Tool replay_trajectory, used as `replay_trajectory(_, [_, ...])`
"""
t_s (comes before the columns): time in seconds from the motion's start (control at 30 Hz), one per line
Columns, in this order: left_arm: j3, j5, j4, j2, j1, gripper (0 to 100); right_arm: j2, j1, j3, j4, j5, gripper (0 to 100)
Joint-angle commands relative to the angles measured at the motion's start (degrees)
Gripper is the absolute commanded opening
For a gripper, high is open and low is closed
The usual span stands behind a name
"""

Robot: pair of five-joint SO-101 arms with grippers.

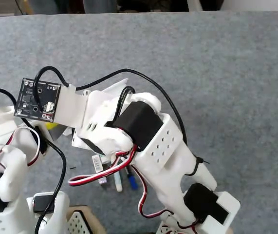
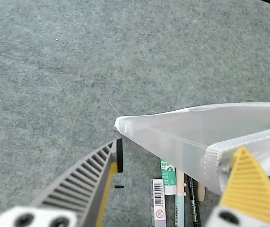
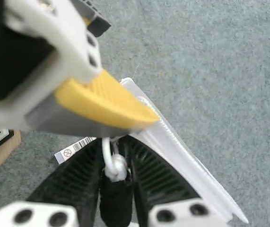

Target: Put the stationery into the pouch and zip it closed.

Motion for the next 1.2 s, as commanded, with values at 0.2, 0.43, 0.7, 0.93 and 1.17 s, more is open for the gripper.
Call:
replay_trajectory(0.2, [4.9,-1.6,0.8,0.4,0.3,37,-0.3,4.7,-1.5,-0.3,-0.1,1.2])
replay_trajectory(0.43, [6.5,-1.7,-0.1,0.4,0.2,37,-0.3,4.7,-5.1,0.2,-0.1,1.2])
replay_trajectory(0.7, [8.6,-7.2,-0.9,0.4,-7.5,37,-0.2,5.1,-5.1,0.3,-0.1,1.2])
replay_trajectory(0.93, [13.7,-7.4,-4.3,0.4,-8.3,35,0.1,5.3,-5.1,0.2,-0.1,1.2])
replay_trajectory(1.17, [17.0,-7.3,-9.1,0.4,-8.0,18,0.0,5.3,-5.1,0.3,-0.2,1.2])
